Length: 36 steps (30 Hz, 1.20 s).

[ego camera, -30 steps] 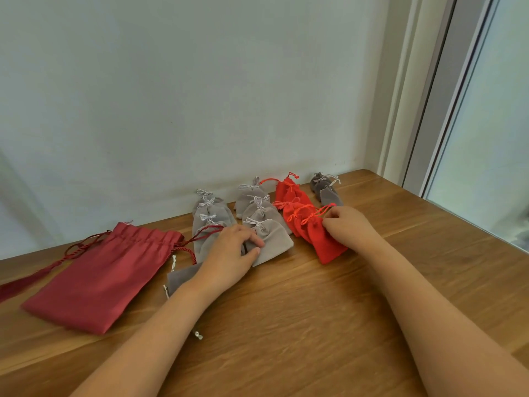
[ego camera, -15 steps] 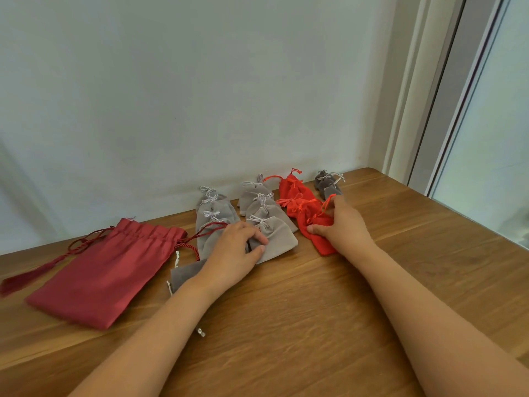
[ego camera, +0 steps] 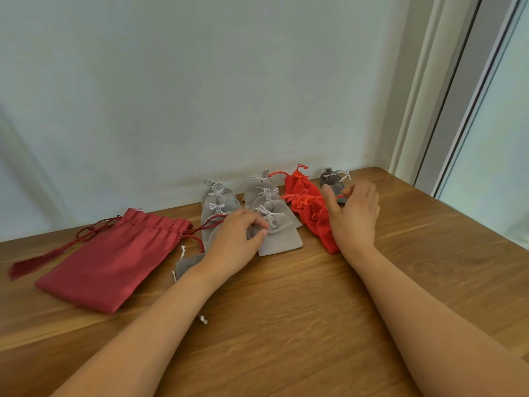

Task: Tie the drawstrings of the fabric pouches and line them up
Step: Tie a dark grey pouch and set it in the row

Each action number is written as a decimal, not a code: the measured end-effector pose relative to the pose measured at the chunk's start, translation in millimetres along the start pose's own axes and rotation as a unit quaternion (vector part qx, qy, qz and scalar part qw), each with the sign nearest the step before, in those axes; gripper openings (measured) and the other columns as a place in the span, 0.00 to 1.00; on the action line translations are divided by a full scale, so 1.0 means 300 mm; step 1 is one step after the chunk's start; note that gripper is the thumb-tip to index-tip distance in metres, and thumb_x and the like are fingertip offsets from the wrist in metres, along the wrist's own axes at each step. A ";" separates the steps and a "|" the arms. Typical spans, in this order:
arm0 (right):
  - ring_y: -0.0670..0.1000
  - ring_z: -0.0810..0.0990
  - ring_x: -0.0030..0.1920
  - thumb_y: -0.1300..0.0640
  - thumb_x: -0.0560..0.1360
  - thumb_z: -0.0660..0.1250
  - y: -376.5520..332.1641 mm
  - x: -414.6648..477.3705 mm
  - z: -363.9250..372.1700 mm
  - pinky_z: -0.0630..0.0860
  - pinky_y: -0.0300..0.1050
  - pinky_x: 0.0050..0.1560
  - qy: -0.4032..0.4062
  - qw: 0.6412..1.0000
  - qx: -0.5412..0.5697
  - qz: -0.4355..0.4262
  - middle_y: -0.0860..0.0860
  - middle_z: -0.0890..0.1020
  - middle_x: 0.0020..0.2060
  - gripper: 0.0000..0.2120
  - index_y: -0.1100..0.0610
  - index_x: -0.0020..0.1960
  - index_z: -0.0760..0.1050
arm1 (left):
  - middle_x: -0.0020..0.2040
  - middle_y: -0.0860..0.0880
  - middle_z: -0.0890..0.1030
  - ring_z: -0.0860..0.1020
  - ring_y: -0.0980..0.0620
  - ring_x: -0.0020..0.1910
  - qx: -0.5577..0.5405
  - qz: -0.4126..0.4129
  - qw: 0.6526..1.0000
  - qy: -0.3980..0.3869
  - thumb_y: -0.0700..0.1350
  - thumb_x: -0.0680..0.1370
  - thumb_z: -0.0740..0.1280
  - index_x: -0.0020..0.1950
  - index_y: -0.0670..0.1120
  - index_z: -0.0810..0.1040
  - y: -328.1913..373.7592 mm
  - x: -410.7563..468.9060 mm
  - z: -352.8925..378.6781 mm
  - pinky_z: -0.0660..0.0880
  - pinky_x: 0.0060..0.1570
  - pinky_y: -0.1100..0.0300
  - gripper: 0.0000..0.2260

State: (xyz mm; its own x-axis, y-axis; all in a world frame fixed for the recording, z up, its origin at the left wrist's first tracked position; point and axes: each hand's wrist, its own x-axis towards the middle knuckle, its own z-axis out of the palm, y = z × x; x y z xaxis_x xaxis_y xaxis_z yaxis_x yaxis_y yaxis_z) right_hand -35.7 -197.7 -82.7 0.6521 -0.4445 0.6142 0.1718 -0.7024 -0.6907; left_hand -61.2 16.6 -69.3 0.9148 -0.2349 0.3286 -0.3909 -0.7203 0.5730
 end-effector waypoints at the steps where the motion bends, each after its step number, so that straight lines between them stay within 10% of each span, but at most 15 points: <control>1: 0.56 0.71 0.48 0.44 0.76 0.64 0.000 -0.002 -0.001 0.64 0.49 0.50 -0.004 1.000 0.005 -0.029 0.54 0.72 0.45 0.17 0.58 0.45 0.68 | 0.56 0.55 0.75 0.70 0.59 0.58 -0.007 0.001 1.000 0.011 0.45 0.78 0.67 0.52 0.51 0.79 0.002 0.002 -0.008 0.63 0.54 0.65 0.05; 10: 0.51 0.72 0.48 0.52 0.76 0.68 -0.027 -0.034 -0.022 0.64 0.44 0.51 -0.076 0.985 0.034 -0.154 0.48 0.72 0.45 0.09 0.57 0.47 0.72 | 0.61 0.51 0.74 0.70 0.52 0.63 0.037 -0.065 0.996 0.037 0.48 0.76 0.69 0.53 0.52 0.76 0.009 0.026 -0.109 0.65 0.56 0.62 0.07; 15: 0.45 0.72 0.46 0.50 0.75 0.68 -0.097 -0.059 -0.044 0.68 0.38 0.49 -0.194 0.958 0.114 -0.176 0.45 0.74 0.45 0.07 0.52 0.48 0.73 | 0.49 0.43 0.79 0.76 0.47 0.47 0.180 -0.200 0.956 -0.114 0.49 0.73 0.73 0.52 0.43 0.78 0.008 0.030 -0.275 0.70 0.45 0.57 0.13; 21: 0.39 0.75 0.54 0.48 0.77 0.67 -0.179 -0.117 -0.062 0.69 0.34 0.57 -0.391 0.889 0.144 -0.193 0.41 0.81 0.51 0.10 0.50 0.54 0.81 | 0.54 0.43 0.80 0.79 0.45 0.52 0.240 -0.323 0.873 -0.276 0.61 0.67 0.75 0.58 0.38 0.76 -0.058 -0.035 -0.329 0.71 0.42 0.58 0.31; 27: 0.43 0.77 0.54 0.49 0.77 0.66 -0.168 -0.149 -0.017 0.73 0.45 0.59 -0.478 0.842 0.063 -0.242 0.46 0.83 0.52 0.11 0.53 0.55 0.82 | 0.49 0.50 0.79 0.75 0.51 0.48 0.204 -0.292 0.905 -0.233 0.51 0.69 0.77 0.47 0.47 0.76 -0.056 -0.059 -0.321 0.69 0.42 0.60 0.15; 36: 0.41 0.77 0.52 0.48 0.78 0.66 -0.176 -0.155 -0.034 0.72 0.41 0.55 -0.467 0.863 0.148 -0.125 0.46 0.83 0.51 0.11 0.52 0.52 0.83 | 0.30 0.53 0.78 0.74 0.57 0.32 -0.003 -0.159 0.986 -0.059 0.45 0.73 0.74 0.31 0.50 0.80 0.072 -0.044 -0.402 0.65 0.32 0.63 0.11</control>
State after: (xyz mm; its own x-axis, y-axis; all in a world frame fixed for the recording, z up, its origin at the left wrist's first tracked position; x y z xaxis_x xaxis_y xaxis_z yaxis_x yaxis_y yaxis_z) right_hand -82.7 -145.6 -71.1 0.8546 0.4385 0.2782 0.4840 -0.4780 -0.7330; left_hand -94.1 82.9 29.3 0.9964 -0.0729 0.0428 -0.0834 -0.7665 0.6368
